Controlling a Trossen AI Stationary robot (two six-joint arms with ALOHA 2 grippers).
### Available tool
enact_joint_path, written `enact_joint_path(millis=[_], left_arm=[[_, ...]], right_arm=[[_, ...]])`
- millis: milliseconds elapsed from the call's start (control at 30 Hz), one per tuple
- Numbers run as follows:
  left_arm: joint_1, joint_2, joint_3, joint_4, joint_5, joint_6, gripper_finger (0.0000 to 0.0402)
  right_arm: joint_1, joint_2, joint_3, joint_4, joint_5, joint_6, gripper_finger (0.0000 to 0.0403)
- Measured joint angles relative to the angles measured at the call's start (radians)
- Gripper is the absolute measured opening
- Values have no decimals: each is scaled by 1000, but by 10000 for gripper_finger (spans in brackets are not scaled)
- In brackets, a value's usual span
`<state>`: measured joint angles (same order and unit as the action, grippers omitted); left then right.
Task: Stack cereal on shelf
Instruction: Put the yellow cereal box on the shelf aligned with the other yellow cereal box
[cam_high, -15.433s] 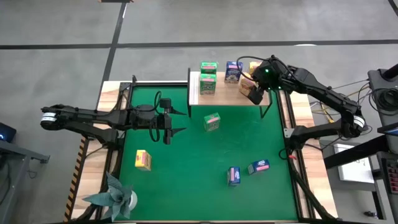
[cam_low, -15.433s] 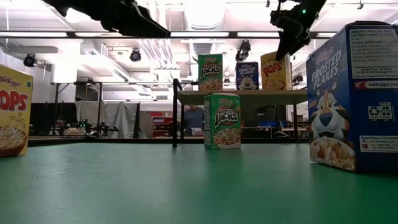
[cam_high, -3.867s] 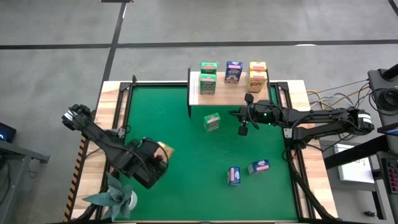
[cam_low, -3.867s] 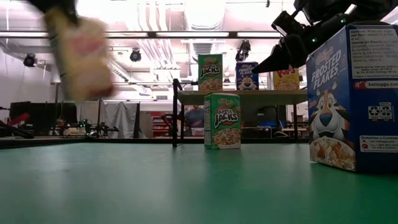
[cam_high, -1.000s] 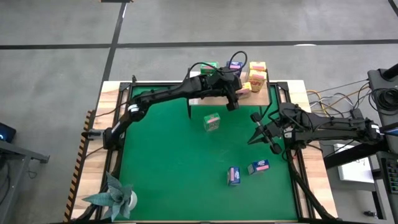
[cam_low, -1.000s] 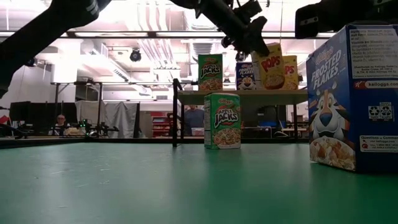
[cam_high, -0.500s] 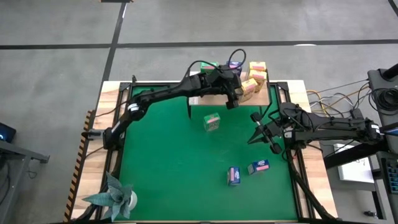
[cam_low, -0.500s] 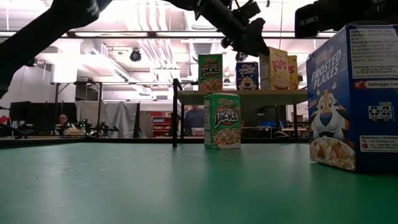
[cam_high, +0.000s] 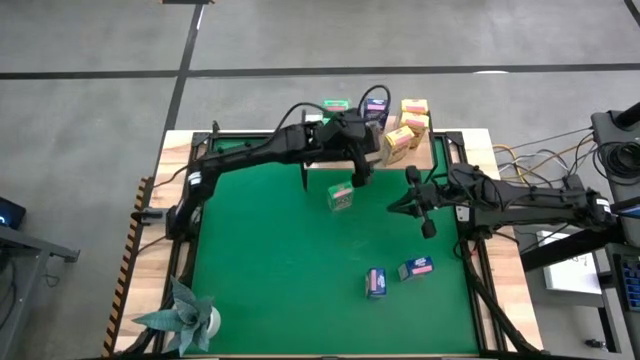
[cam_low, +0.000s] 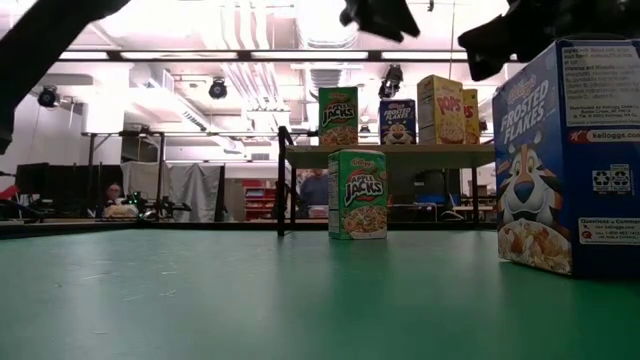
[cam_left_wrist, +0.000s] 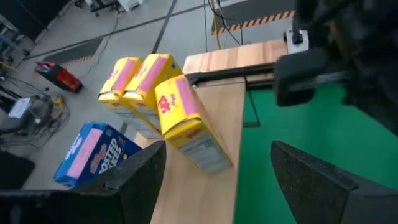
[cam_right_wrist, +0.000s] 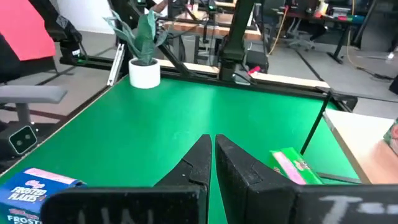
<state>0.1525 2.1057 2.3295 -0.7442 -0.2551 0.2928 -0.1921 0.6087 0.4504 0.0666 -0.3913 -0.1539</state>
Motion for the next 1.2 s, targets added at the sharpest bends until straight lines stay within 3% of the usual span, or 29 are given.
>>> enact_joint_path(millis=[300,567,733,967,1200], left_arm=[[-17,-48,-3,-174,-38,-59,272],[-73,-117,-134,-142,-72,-68,272],[-105,-254,-353,22,-101,-52,272],[-125,-552,-777,345,-105,-70,272],[-132,-816,-1071,636,-103,-66,272]], right_arm=[[0,30,21,-3,1,-1,13],[0,30,34,-2,34,11,13],[0,31,52,-10,57,25,13],[0,57,113,-21,57,21,13],[-2,151,273,-192,96,-5,13]])
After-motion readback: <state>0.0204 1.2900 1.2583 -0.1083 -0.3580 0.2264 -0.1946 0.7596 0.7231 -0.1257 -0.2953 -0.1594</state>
